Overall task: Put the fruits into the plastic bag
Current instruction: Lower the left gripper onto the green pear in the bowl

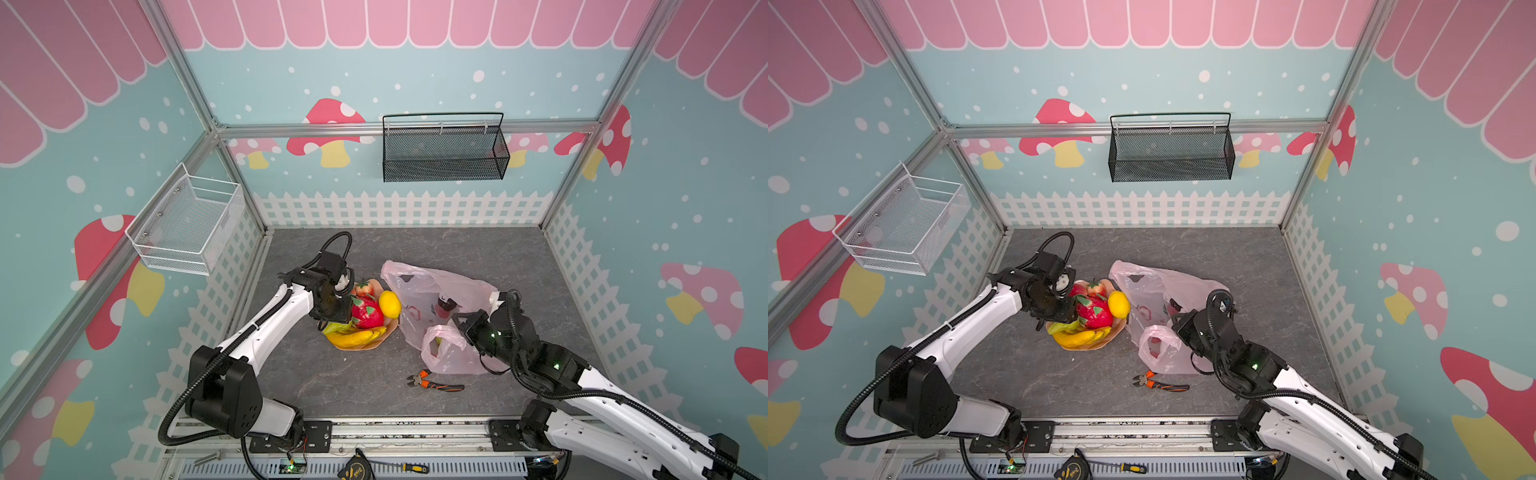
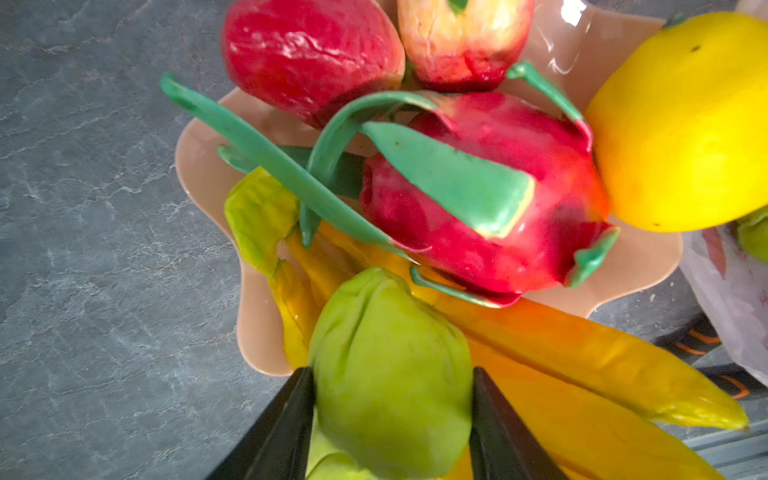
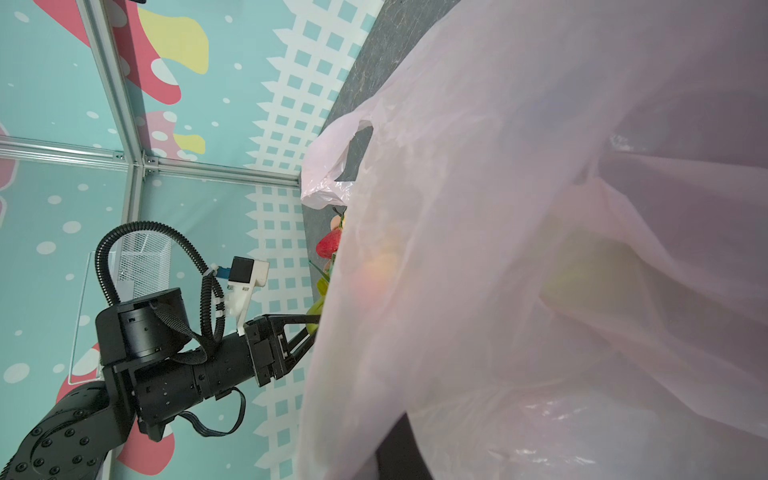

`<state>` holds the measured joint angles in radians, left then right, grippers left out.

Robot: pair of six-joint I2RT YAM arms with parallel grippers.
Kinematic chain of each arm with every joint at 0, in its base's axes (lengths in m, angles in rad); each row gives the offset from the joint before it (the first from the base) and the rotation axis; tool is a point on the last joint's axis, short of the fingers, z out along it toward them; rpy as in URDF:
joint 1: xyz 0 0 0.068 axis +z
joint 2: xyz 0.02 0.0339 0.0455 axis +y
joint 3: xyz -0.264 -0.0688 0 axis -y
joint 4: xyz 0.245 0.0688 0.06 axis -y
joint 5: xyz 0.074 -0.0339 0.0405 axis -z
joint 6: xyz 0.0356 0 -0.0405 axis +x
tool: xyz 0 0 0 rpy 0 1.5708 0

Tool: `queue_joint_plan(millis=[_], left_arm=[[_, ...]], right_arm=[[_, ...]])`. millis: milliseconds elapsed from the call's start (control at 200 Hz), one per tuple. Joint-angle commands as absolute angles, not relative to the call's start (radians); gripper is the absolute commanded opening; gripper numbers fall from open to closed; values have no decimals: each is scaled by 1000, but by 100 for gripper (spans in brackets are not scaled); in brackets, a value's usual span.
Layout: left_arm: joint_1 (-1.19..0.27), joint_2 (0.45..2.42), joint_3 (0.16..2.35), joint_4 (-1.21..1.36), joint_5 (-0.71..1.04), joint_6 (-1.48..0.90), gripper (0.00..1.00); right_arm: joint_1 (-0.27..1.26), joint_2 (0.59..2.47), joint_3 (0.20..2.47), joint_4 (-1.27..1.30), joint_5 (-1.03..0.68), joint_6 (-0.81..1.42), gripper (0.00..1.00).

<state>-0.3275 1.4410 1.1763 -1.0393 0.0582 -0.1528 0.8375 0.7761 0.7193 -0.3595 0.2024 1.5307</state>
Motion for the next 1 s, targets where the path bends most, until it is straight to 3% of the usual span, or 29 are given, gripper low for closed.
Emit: queue_joint_plan(millis=[0, 310, 465, 560, 995], left_arm=[[-321, 1419, 1190, -1048, 86, -140, 47], [-321, 1454, 1181, -1049, 94, -145, 49], [-321, 1456, 1179, -1049, 80, -165, 78], [-321, 1460, 1175, -1049, 75, -179, 84], [-322, 1505, 1149, -1025, 41, -183, 88]], right_arm=[[835, 768, 726, -369, 221, 1550, 0], [834, 761, 724, -373, 227, 1552, 0], [835, 761, 724, -373, 229, 1552, 0], [835, 762, 723, -373, 226, 1552, 0], [835, 765, 727, -373, 219, 1552, 0]])
